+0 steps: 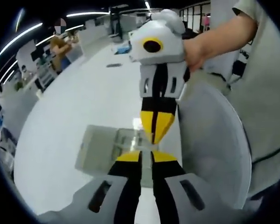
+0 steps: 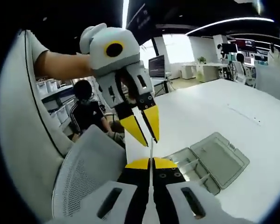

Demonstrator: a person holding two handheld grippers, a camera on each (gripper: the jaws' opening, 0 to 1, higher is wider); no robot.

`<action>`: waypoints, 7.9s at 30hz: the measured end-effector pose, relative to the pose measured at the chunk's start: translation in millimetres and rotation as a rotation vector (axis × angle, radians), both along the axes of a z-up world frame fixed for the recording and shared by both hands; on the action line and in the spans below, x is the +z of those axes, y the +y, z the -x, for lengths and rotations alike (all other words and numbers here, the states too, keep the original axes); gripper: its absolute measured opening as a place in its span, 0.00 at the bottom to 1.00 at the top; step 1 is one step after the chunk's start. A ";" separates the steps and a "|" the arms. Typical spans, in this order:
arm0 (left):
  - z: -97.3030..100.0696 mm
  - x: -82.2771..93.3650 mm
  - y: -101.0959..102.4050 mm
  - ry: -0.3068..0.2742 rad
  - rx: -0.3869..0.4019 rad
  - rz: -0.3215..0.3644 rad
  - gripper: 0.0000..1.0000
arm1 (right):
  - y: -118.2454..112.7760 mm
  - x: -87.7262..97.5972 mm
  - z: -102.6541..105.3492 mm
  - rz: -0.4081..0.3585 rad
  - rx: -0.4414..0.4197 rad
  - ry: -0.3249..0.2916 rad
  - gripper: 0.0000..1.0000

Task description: Insert the divider into the dual guide fixture by aligning both edges with the guide slots and pushing it downward to the bottom, including one-sided entry, uneven engagement, binding, and posture correction.

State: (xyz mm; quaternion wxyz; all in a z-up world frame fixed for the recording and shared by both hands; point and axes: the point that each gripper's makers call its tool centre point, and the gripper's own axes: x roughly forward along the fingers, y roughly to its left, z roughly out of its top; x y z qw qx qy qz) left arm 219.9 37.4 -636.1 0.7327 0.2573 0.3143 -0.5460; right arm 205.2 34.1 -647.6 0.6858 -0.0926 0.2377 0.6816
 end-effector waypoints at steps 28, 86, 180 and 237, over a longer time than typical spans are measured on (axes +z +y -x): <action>15.8 -8.6 -0.3 0.160 0.000 -0.051 0.00 | 4.5 -4.0 9.5 0.027 0.095 -0.112 0.00; 7.4 -34.8 22.2 0.183 -0.031 -0.297 0.00 | -2.4 -21.0 1.3 0.058 0.014 -0.080 0.17; -25.9 -81.8 35.7 0.146 -0.050 -0.483 0.00 | -41.2 -36.0 0.4 0.161 -0.109 -0.110 0.50; -26.2 -98.4 36.0 0.139 -0.089 -0.513 0.00 | -42.7 -36.8 -2.8 0.152 -0.124 -0.089 0.49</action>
